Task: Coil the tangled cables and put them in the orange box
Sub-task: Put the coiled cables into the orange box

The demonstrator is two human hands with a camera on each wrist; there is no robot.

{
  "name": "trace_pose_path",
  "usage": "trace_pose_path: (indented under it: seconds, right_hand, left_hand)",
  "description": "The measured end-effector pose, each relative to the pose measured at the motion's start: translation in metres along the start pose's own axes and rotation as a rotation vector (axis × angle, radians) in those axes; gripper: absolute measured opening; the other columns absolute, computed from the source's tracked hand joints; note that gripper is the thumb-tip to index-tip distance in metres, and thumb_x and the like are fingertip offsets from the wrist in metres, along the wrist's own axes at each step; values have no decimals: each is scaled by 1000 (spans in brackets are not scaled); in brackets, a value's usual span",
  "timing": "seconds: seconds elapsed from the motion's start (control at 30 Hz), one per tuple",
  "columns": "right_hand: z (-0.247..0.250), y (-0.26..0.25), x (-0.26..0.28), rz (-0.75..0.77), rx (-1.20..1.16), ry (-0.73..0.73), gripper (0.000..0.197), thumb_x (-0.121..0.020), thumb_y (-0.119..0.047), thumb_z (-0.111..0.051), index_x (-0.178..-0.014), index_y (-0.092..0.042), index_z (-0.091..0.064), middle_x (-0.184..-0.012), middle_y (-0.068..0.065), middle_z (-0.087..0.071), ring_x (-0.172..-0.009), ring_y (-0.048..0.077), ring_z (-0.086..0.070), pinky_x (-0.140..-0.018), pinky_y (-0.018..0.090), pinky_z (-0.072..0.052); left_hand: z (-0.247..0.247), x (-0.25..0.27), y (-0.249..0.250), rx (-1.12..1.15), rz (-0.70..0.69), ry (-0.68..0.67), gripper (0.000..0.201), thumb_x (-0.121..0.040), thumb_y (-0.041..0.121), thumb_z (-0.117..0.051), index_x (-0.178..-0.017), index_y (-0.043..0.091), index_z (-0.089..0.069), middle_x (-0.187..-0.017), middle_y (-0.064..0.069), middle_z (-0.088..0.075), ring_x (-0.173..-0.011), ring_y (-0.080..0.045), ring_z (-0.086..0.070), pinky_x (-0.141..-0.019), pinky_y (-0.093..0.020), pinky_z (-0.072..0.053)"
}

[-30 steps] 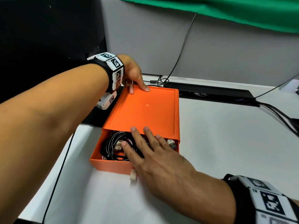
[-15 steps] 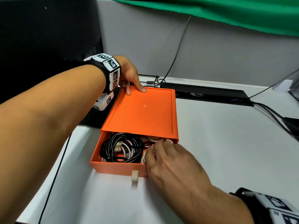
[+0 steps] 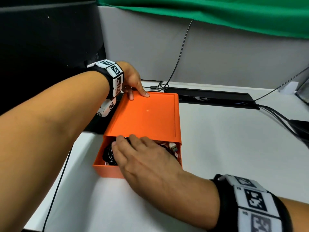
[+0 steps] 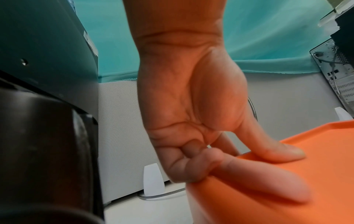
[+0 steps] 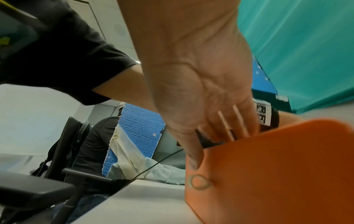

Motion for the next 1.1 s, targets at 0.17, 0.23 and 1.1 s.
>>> trace_pose_path:
  seconds: [0.17,0.23,1.1]
  right_hand:
    - [-21,-1,-11,172,-119,-242,67,-103,-8,-40,-158,1,-3,-164,29,10,-146,49,-31,-121,53,-27]
    - [-28,5,-17,170,-140,-224,67,-101,-6,-40,-158,1,-5,-166,28,4,-144,44,-36,-120,53,-29]
    - [2,69,-26,-201,-23,-175,41,-102,-45,-51,-121,-10,-60,-129,10,-51,-110,33,-53,-67,38,-38]
  left_hand:
    - [-1,-6,-3,7,19,-3,104,-25,66,-97,-115,17,-76,-131,-3,-69,-91,-22,-57,-82,-38,-40]
    - [-1,-4,-3,6,18,-2,102,-25,66,-97,-113,18,-77,-130,-3,-69,-91,-22,-56,-81,-37,-40]
    - [-1,-3,-2,-36,-25,24,114,-16,70,-94,-114,15,-74,-123,-6,-73,-82,-19,-60,-63,-27,-39]
Point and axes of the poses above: each hand's wrist, its own x-axis away from the middle knuckle, its own z-axis out of the back of the hand, y = z × x, the point moved 2 cm from there along -x, towards the middle knuckle
